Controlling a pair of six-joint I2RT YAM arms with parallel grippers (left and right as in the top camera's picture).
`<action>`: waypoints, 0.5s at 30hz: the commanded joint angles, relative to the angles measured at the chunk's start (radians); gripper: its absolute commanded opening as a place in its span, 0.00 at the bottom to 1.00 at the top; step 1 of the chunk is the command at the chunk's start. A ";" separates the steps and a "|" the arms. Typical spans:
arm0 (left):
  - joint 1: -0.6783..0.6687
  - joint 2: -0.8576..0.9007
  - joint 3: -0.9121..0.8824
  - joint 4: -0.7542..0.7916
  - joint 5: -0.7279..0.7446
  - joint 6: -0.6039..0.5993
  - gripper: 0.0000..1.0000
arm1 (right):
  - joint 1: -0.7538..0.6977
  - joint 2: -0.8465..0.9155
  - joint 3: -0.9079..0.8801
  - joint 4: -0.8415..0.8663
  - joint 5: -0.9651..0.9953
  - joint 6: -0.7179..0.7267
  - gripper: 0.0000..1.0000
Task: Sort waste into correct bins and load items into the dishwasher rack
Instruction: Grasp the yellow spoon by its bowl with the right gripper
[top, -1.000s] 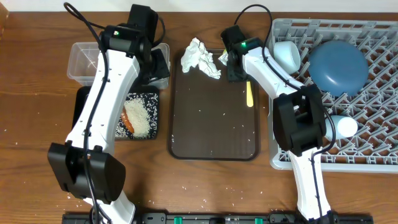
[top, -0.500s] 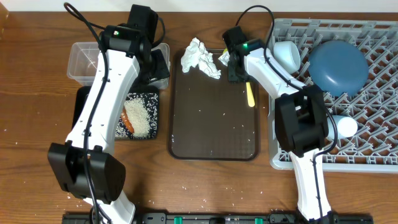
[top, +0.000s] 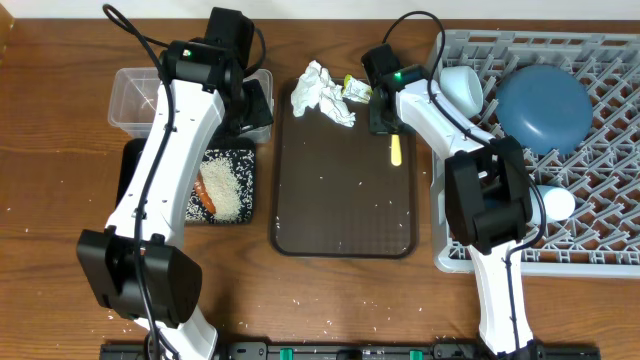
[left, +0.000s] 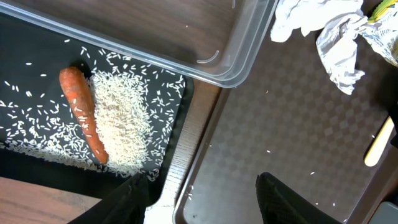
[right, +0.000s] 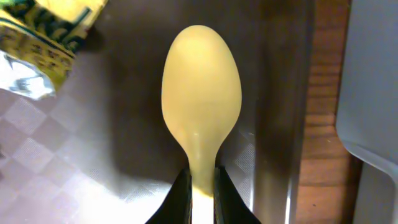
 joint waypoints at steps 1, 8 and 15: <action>0.007 -0.013 0.023 -0.009 -0.015 -0.009 0.59 | -0.024 0.069 -0.056 -0.038 -0.055 -0.033 0.03; 0.007 -0.013 0.023 -0.009 -0.015 -0.009 0.59 | -0.026 0.067 0.012 -0.175 -0.146 -0.091 0.04; 0.007 -0.013 0.023 -0.009 -0.015 -0.009 0.59 | -0.029 0.064 0.191 -0.353 -0.190 -0.159 0.04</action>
